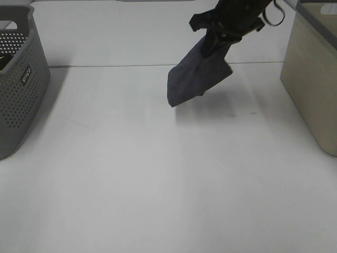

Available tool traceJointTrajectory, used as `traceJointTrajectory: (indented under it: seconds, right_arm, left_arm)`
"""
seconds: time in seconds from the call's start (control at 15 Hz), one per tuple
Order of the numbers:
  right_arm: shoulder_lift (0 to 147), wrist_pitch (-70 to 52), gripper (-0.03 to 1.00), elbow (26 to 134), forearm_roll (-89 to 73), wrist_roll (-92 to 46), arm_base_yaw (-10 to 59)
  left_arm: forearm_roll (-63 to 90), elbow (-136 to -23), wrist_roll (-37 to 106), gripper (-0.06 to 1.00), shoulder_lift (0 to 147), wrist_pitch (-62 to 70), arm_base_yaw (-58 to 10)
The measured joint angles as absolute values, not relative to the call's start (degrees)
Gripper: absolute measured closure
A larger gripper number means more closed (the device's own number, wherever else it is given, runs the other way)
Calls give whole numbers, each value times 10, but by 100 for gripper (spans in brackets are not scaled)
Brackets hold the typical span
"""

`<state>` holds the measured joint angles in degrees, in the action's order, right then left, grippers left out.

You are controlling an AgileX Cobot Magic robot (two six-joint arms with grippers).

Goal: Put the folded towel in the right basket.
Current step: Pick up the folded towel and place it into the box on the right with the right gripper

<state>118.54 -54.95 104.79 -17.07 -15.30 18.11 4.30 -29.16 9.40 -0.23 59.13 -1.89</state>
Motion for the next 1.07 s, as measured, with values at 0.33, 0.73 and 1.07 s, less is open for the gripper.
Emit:
traceJointTrajectory:
  seconds: [0.33,0.73,1.07]
  right_arm:
    - [1052,-570,92,1055,43,-87,150]
    - [1030,-608,92,1119,23,-67,-22]
    - [1039,-586,92,1120,-45,-52,-149]
  left_arm:
    - [43,-292,94,-4,-2,591,-19]
    - [43,-292,94,-4,-2,591,-19]
    - [43,-292,94,-4,-2,591,-19]
